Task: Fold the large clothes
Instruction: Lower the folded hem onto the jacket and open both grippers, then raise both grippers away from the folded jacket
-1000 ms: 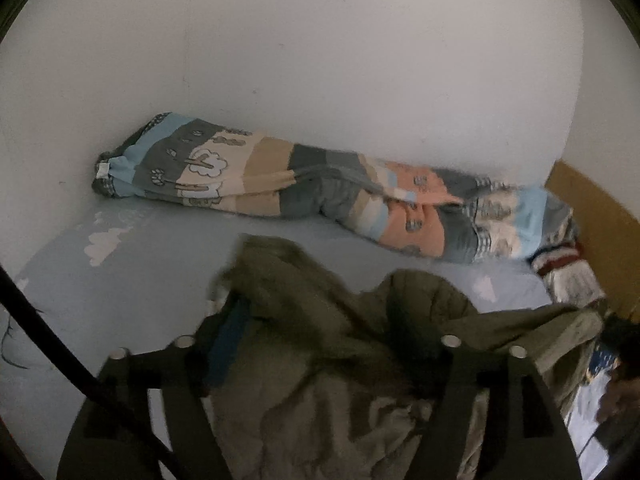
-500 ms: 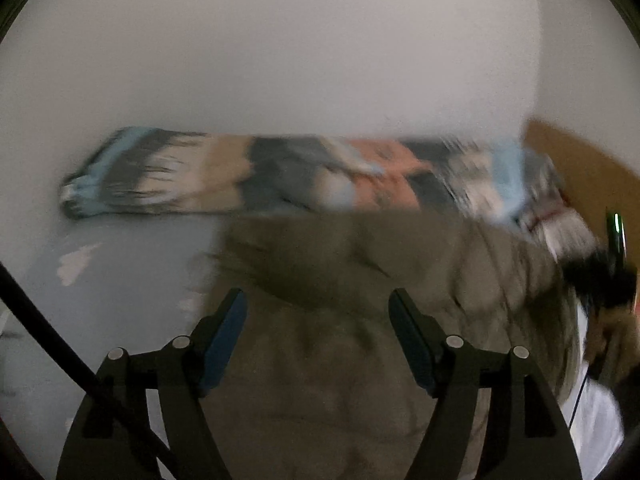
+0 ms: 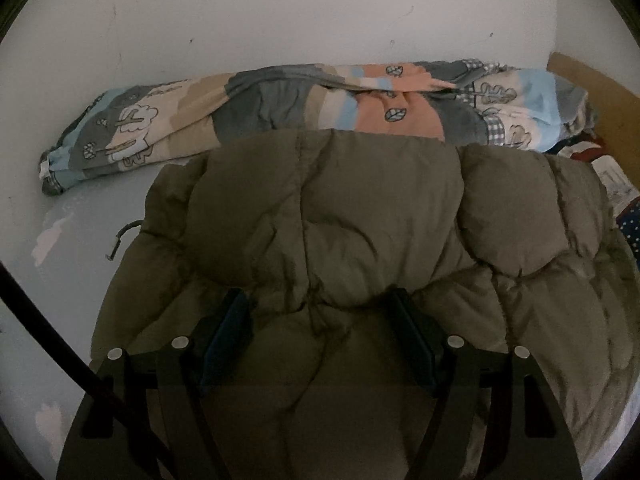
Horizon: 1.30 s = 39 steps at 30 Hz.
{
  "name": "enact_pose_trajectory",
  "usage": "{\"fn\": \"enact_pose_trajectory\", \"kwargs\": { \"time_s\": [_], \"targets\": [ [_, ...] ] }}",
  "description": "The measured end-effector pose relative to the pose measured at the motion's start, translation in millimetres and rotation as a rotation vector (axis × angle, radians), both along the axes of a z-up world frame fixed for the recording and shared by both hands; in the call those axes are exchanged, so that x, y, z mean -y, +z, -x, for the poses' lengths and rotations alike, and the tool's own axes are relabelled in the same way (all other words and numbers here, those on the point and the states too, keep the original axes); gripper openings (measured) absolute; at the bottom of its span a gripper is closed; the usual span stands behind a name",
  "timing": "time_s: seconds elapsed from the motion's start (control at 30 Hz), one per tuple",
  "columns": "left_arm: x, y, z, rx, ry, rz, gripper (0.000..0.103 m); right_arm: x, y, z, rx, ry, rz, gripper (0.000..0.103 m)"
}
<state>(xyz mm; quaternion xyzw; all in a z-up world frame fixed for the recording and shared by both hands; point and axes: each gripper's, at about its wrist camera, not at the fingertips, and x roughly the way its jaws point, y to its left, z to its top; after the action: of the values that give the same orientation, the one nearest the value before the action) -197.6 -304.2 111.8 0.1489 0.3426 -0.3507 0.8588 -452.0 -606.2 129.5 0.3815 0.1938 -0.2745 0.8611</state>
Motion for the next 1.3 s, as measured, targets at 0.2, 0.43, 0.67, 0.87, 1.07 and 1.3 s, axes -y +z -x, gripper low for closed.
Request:
{"fn": "enact_pose_trajectory", "kwargs": {
  "time_s": [0.2, 0.43, 0.67, 0.87, 1.07, 1.3],
  "targets": [
    [15.1, -14.2, -14.3, -0.024, 0.01, -0.045, 0.081, -53.7, -19.8, -42.7, -0.162, 0.177, 0.172, 0.052],
    [26.9, -27.8, -25.0, -0.022, 0.019, -0.056, 0.088, -64.2, -94.6, -102.2, -0.384, 0.225, 0.241, 0.06],
    [38.4, -39.3, -25.3, 0.031, 0.047, -0.058, 0.089, -46.0, -120.8, -114.5, -0.38, 0.197, 0.224, 0.062],
    [28.8, -31.1, -22.9, -0.027, 0.067, -0.099, 0.089, -38.6, -124.0, -118.3, -0.383, 0.196, 0.191, 0.062],
    [-59.6, -3.3, 37.4, -0.053, 0.113, 0.008, 0.089, -74.7, -83.1, -57.5, -0.268, 0.135, 0.138, 0.065],
    [-113.1, 16.6, 87.7, -0.163, 0.181, 0.011, 0.089, -137.9, -55.1, 18.9, -0.179, 0.049, 0.052, 0.065]
  ]
}}
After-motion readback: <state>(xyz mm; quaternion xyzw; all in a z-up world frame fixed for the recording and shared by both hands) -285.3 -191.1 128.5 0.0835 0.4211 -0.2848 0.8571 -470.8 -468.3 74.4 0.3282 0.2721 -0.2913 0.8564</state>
